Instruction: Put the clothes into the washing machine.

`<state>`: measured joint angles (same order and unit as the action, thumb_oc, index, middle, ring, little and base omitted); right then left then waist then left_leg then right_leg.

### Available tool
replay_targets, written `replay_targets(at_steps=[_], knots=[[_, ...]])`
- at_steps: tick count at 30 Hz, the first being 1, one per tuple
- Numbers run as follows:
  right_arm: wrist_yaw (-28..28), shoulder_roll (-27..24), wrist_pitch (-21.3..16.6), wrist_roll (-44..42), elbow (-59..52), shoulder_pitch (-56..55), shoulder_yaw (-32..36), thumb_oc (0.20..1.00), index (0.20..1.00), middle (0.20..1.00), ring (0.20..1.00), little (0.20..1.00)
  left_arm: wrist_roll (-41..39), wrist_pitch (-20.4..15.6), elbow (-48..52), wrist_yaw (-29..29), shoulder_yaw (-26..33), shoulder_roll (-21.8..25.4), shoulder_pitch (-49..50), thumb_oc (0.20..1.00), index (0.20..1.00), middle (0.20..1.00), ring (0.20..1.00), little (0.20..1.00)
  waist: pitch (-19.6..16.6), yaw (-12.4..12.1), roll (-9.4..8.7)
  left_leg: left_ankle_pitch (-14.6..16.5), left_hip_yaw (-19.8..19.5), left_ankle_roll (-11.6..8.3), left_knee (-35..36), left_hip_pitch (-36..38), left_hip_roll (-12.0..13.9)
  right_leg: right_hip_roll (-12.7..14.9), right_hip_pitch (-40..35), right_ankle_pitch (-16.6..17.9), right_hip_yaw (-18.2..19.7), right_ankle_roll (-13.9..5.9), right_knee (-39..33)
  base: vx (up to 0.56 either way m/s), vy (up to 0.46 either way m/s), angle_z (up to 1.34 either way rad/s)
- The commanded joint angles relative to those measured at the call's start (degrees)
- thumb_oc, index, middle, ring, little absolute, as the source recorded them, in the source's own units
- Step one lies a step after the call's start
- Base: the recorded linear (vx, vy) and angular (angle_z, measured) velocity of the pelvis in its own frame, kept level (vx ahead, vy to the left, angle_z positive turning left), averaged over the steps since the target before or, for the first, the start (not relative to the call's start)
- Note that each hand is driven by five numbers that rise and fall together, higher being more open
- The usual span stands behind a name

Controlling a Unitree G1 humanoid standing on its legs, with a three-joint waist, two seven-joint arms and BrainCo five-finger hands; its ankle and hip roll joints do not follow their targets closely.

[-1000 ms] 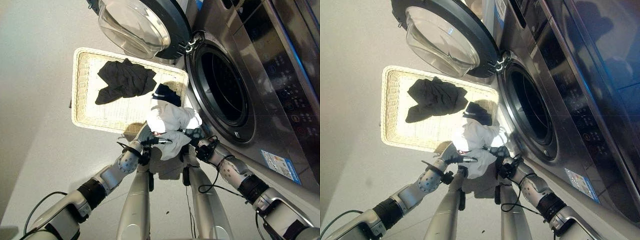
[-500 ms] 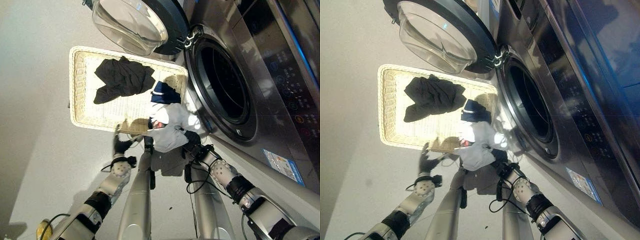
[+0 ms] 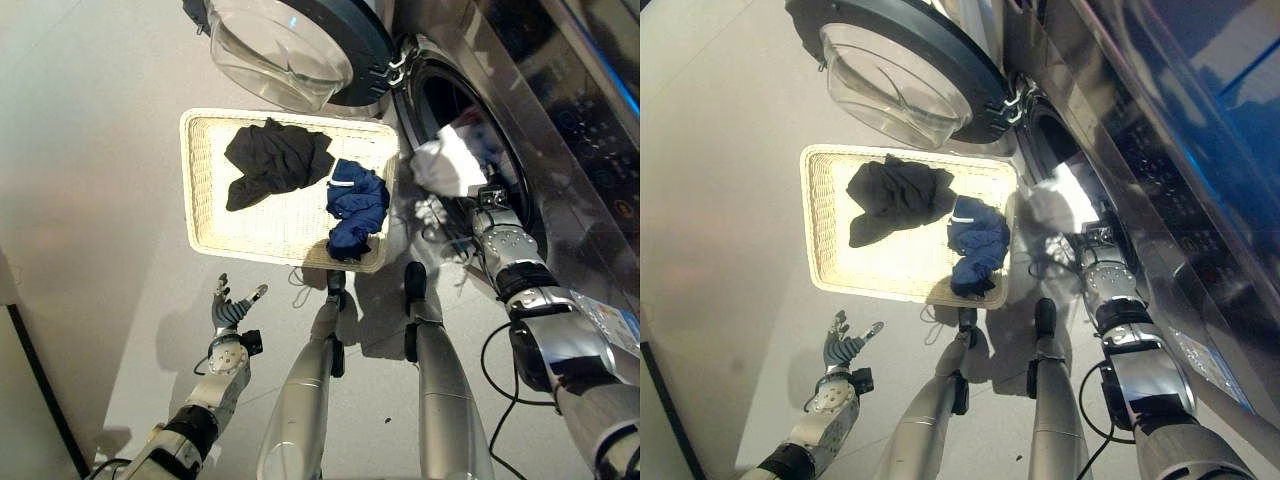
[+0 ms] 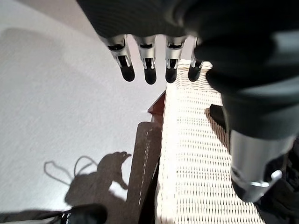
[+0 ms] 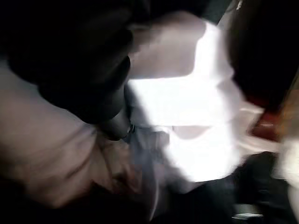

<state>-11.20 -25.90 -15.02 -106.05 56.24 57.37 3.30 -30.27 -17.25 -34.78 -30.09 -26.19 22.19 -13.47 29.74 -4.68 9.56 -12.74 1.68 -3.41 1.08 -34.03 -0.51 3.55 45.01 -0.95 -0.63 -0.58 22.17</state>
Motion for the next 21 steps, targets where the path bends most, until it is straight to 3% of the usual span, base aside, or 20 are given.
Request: replay_targets(at_steps=[1, 2, 3, 5, 7, 8, 9, 10, 11, 14, 15, 16, 18, 20, 21], knots=[[3.49, -22.52, -33.88, -6.95, -9.81, -0.83, 10.34, 0.200, 0.200, 0.200, 0.200, 0.200, -2.24, -0.80, 3.33, 2.06, 1.84, 4.13, 3.10, 1.000, 1.000, 1.000, 1.000, 1.000, 0.05, 4.94, 2.96, 4.63, -0.57, 0.06, -5.81, -1.69, -3.88, -0.88, -4.86, 6.26, -2.77, -1.92, -10.73, 0.06, -0.157, 0.03], [3.77, -23.20, -42.81, -6.95, -14.27, -2.02, 12.84, 0.200, 0.200, 0.200, 0.200, 0.200, -3.07, -0.03, 4.51, 2.19, 1.86, 5.54, 3.13, 1.000, 1.000, 1.000, 1.000, 1.000, 0.05, 5.34, 2.65, 4.74, -0.69, 0.12, -6.00, -1.87, -3.80, -1.05, -4.64, 6.32, -2.58, -2.00, -10.54, 0.01, -0.078, 0.02], [4.27, -23.67, -49.25, -6.95, -18.21, -3.56, 15.29, 0.200, 0.200, 0.200, 0.200, 0.200, -3.80, 0.79, 5.33, 2.42, 2.09, 6.51, 2.92, 1.000, 1.000, 1.000, 1.000, 1.000, 0.05, 5.90, 2.41, 4.26, -0.88, 0.17, -6.36, -2.63, -3.76, -1.14, -3.84, 7.14, -2.40, -2.02, -10.47, 0.01, -0.037, 0.04], [2.26, -23.16, -54.52, -6.95, -24.34, -6.88, 18.66, 0.200, 0.200, 0.200, 0.200, 0.200, -4.55, 2.71, 6.58, 3.06, 2.67, 7.98, 2.27, 1.000, 1.000, 1.000, 1.000, 1.000, 0.05, 6.55, 1.97, 4.56, -0.98, 0.25, -7.48, -3.33, -3.75, -1.02, -2.90, 7.46, -2.02, -2.19, -10.03, 0.03, 0.002, -0.02], [0.23, -22.03, -52.36, -6.95, -27.29, -8.61, 20.78, 0.206, 0.206, 0.206, 0.206, 0.206, -5.47, 4.31, 6.71, 3.81, 2.62, 8.61, 1.09, 1.000, 1.000, 1.000, 1.000, 1.000, 0.05, 7.25, 1.87, 4.98, -0.92, 0.43, -8.72, -3.82, -3.83, -0.83, -2.16, 7.65, -1.33, -2.33, -9.53, 0.05, 0.021, -0.07], [-0.56, -21.20, -48.68, -6.95, -27.31, -9.28, 20.91, 0.718, 0.718, 0.718, 0.718, 0.718, -5.73, 4.62, 6.55, 3.95, 2.33, 8.70, 0.55, 1.000, 1.000, 1.000, 1.000, 1.000, 0.05, 7.37, 1.91, 5.13, -0.89, 0.48, -9.12, -4.00, -3.93, -0.81, -1.90, 7.68, -1.11, -2.37, -9.34, 0.00, 0.000, 0.00], [-0.76, -20.91, -46.60, -6.95, -26.81, -9.58, 21.01, 0.915, 0.915, 0.915, 0.915, 0.915, -5.93, 4.63, 6.39, 3.95, 2.20, 8.69, 0.36, 1.000, 1.000, 1.000, 1.000, 1.000, 0.05, 7.43, 1.89, 5.20, -0.88, 0.51, -9.30, -4.09, -3.98, -0.81, -1.79, 7.69, -1.03, -2.38, -9.23, 0.00, 0.000, 0.00], [0.18, -19.73, -41.50, -6.95, -25.26, -10.07, 20.89, 1.000, 1.000, 1.000, 1.000, 1.000, -6.14, 4.49, 5.90, 3.84, 1.64, 8.38, -0.29, 1.000, 1.000, 1.000, 1.000, 1.000, 0.05, 7.50, 1.97, 5.22, -0.72, 0.56, -9.53, -4.29, -4.07, -0.71, -1.58, 7.81, -0.93, -2.43, -9.14, -0.01, -0.017, -0.06], [-0.10, -17.28, -34.19, -6.95, -23.56, -10.41, 19.18, 1.000, 1.000, 1.000, 1.000, 1.000, -5.84, 4.97, 5.75, 3.42, 0.86, 7.76, -1.34, 1.000, 1.000, 1.000, 1.000, 1.000, 0.05, 7.21, 2.17, 5.17, -0.38, 0.65, -9.72, -4.59, -4.21, -0.26, -1.44, 7.98, -1.17, -2.56, -9.27, -0.02, -0.067, -0.03], [3.14, -10.91, -7.05, -6.95, -14.30, -11.16, 11.35, 1.000, 1.000, 1.000, 1.000, 1.000, -4.72, 5.81, 4.93, 2.80, -1.34, 6.19, -2.91, 1.000, 1.000, 1.000, 1.000, 1.000, 0.05, 5.80, 2.50, 5.32, -0.41, 0.66, -9.09, -4.24, -4.55, 0.36, -2.51, 7.55, -2.06, -2.68, -9.80, -0.01, -0.091, 0.07], [6.05, -10.15, 4.59, -6.73, -9.99, -11.52, 5.93, 1.000, 1.000, 1.000, 1.000, 1.000, -4.61, 6.20, 4.72, 2.66, -1.75, 6.19, -3.40, 1.000, 1.000, 1.000, 1.000, 1.000, 0.05, 5.26, 2.42, 4.95, -0.39, 0.53, -8.72, -4.24, -4.54, 0.48, -2.82, 7.81, -2.51, -2.62, -10.26, -0.02, -0.050, 0.10], [8.35, -9.32, 10.35, -3.95, -8.55, -11.31, 2.55, 1.000, 1.000, 1.000, 1.000, 1.000, -4.82, 6.31, 4.81, 2.41, -1.81, 6.04, -3.81, 1.000, 1.000, 1.000, 1.000, 1.000, 0.05, 5.04, 2.39, 4.06, -0.33, 0.42, -8.42, -4.93, -4.49, 0.54, -2.40, 8.72, -2.76, -2.47, -10.85, -0.05, -0.012, 0.14], [16.84, -6.37, 15.29, 1.70, -6.04, -14.15, -2.69, 1.000, 1.000, 1.000, 1.000, 1.000, -4.39, 5.18, 3.72, 1.59, -2.20, 5.46, -3.66, 1.000, 1.000, 1.000, 1.000, 1.000, 0.05, 4.77, 1.89, 4.30, -0.41, 0.26, -8.27, -4.95, -4.20, 0.52, -2.75, 7.97, -3.21, -2.40, -10.74, -0.02, -0.019, 0.01], [23.94, -3.27, 15.34, 4.67, -4.74, -15.68, -6.53, 1.000, 1.000, 1.000, 1.000, 1.000, -3.05, 3.44, 2.39, 0.49, -2.53, 4.39, -3.93, 1.000, 1.000, 1.000, 1.000, 1.000, 0.05, 4.34, 1.38, 3.90, -0.31, 0.30, -7.75, -5.19, -3.97, 0.23, -2.84, 7.78, -3.55, -2.20, -10.87, -0.03, -0.040, -0.26], [24.13, -3.07, 15.19, 4.75, -4.76, -15.60, -6.71, 1.000, 1.000, 1.000, 1.000, 1.000, -2.96, 3.30, 2.33, 0.38, -2.40, 4.32, -4.03, 1.000, 1.000, 1.000, 1.000, 1.000, 0.05, 4.39, 1.34, 3.40, -0.29, 0.32, -7.66, -5.60, -3.97, 0.21, -2.51, 8.30, -3.57, -2.15, -11.04, -0.01, -0.035, -0.18]])
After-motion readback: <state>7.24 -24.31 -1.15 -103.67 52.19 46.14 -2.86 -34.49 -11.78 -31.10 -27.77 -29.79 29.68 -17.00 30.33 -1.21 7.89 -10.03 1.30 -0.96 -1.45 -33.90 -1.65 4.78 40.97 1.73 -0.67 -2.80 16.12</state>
